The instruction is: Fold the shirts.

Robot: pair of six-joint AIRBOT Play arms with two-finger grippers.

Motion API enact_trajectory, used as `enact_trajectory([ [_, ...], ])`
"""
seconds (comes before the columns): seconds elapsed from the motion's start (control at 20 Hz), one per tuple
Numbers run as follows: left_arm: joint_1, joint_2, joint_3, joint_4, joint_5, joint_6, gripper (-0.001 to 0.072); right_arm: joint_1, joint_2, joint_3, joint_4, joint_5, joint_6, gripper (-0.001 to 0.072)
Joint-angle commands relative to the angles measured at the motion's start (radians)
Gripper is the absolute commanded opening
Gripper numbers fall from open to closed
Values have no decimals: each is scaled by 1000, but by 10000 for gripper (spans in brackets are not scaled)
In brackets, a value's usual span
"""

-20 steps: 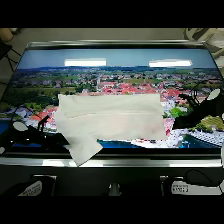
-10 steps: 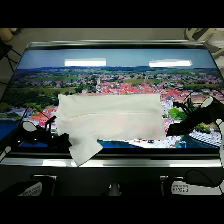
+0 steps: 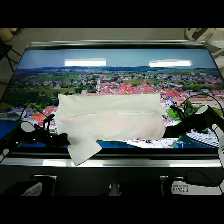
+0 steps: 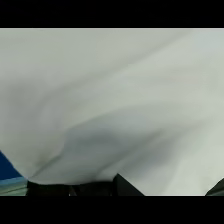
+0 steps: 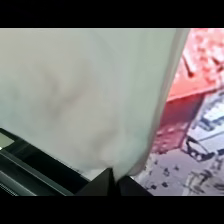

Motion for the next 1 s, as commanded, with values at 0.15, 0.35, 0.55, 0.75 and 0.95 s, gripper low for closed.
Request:
enact_trajectory([
  [0.15,2,172,105,84,-60,58,29,1,69,89,25,8,-66,13],
  [0.35,15,184,275,179,-18,-24,30,16,68,265,42,-60,18,12],
  [0.55,49,-49,487,179,49,-7,30,148,-55,444,-4,-213,31,13],
  [0.75,47,-380,776,148,-20,18,32,215,-238,619,-71,-288,153,13],
  [0.95,47,-604,968,130,-34,13,32,218,-323,662,-56,-343,206,15],
])
